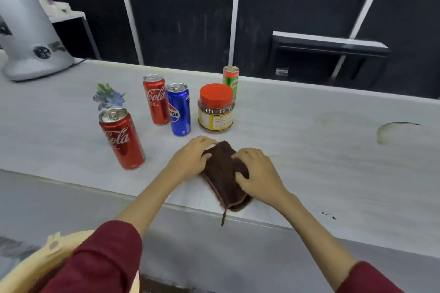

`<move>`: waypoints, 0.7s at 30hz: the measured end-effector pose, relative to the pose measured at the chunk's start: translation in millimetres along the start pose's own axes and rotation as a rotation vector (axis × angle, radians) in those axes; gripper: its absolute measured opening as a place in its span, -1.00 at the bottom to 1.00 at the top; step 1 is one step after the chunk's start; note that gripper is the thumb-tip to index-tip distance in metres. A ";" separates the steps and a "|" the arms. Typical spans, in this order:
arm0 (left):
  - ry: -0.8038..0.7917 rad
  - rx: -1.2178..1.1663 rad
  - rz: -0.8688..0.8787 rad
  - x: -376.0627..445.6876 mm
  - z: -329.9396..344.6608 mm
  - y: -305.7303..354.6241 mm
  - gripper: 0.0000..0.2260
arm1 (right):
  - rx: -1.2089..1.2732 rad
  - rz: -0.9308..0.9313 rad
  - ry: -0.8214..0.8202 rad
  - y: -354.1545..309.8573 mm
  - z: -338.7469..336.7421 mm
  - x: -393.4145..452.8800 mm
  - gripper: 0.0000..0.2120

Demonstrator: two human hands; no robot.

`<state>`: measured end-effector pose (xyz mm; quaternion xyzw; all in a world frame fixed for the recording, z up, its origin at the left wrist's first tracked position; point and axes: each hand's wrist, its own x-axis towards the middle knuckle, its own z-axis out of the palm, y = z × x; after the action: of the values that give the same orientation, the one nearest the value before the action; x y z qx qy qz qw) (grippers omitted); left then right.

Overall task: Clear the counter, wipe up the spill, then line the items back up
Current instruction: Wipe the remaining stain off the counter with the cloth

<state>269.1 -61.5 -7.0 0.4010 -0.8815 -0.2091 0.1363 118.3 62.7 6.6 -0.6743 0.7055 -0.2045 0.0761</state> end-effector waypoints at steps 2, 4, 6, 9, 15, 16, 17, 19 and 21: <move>0.046 0.013 -0.077 -21.5 3.8 -16.7 -0.62 | -0.055 -0.120 -0.106 -10.3 14.9 16.1 -0.53; 0.058 0.018 -0.150 -44.3 8.9 -30.6 -0.57 | -0.130 -0.170 -0.256 -18.5 34.5 27.1 -0.45; 0.053 0.026 -0.175 -58.3 15.7 -38.1 -0.55 | -0.128 -0.143 -0.338 -24.1 51.0 30.6 -0.43; 0.046 0.103 -0.180 -59.7 21.6 -41.0 -0.56 | -0.084 -0.025 -0.306 -35.4 65.0 28.6 -0.48; 0.016 0.139 -0.150 -51.9 27.8 -36.7 -0.54 | -0.095 0.136 -0.211 -25.7 61.7 -1.0 -0.51; 0.006 0.129 -0.133 -48.2 29.2 -33.3 -0.54 | -0.108 0.177 -0.187 -12.7 55.8 -11.2 -0.49; -0.008 0.118 -0.106 -44.5 31.6 -28.3 -0.54 | -0.135 0.226 -0.154 2.5 48.9 -21.2 -0.45; -0.039 0.092 -0.034 -37.7 38.6 -14.7 -0.54 | -0.199 0.359 -0.101 38.3 32.6 -37.7 -0.32; -0.048 0.062 0.017 -32.0 45.4 -2.1 -0.54 | -0.216 0.509 -0.088 74.7 15.3 -38.2 -0.41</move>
<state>272.5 -26.5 -50.0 0.3922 -0.8939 -0.1902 0.1042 58.4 97.8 -42.9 -0.4880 0.8658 -0.0730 0.0834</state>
